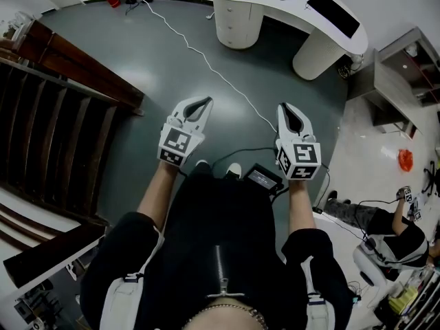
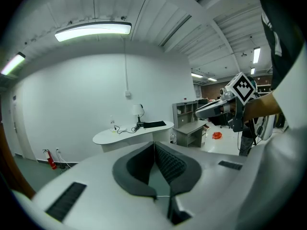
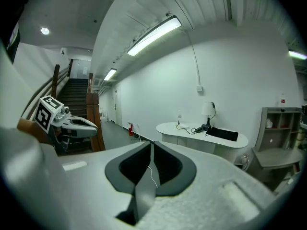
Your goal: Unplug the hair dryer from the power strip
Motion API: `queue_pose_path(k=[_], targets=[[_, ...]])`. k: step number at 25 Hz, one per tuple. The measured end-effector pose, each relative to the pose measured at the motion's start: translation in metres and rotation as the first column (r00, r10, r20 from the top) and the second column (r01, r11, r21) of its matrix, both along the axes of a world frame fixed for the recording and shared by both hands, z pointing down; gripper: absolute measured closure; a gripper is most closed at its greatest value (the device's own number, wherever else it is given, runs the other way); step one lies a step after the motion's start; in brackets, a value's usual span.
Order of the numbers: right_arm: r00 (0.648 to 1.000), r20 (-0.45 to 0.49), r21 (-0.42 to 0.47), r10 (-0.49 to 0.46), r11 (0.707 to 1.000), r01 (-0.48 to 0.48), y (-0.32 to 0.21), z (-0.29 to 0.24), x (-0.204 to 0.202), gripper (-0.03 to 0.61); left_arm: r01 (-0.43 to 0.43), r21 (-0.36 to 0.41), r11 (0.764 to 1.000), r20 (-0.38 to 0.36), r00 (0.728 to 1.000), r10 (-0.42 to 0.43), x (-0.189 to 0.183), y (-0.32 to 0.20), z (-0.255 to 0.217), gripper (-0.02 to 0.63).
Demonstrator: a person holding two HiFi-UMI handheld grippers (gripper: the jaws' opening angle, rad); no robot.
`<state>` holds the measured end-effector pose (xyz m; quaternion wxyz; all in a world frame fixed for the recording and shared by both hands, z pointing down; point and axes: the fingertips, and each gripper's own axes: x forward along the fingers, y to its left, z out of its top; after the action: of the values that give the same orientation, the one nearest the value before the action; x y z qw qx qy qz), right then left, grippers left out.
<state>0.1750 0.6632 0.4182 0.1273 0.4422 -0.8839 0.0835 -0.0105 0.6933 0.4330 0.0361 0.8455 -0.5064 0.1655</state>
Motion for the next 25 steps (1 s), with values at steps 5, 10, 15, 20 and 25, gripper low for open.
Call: queue_pose_path(k=[5,10,15,20,25], targets=[[1.0,0.011,-0.017,-0.022,1.0,0.022,-0.01,0.006,0.011,0.568,0.021,-0.005,1.0,0.01,1.0,-0.021,0.012,-0.005,0.003,0.601],[0.999,0.019,-0.011,-0.026,1.0,0.027,-0.028,0.006,0.01,0.568,0.028,-0.005,1.0,0.002,1.0,-0.028,0.013,-0.023,0.005,0.601],[1.0,0.022,-0.013,-0.016,1.0,0.016,-0.059,0.009,0.007,0.568,0.01,-0.017,1.0,-0.003,1.0,-0.01,0.015,-0.054,0.014,0.601],[1.0,0.018,-0.018,0.003,1.0,-0.003,-0.103,0.015,-0.004,0.568,-0.02,-0.02,1.0,-0.013,1.0,0.02,0.008,-0.107,0.021,0.601],[1.0,0.003,-0.039,0.021,0.999,-0.021,-0.155,0.017,-0.02,0.568,-0.053,-0.024,0.998,-0.024,0.998,0.052,-0.001,-0.166,0.018,0.601]])
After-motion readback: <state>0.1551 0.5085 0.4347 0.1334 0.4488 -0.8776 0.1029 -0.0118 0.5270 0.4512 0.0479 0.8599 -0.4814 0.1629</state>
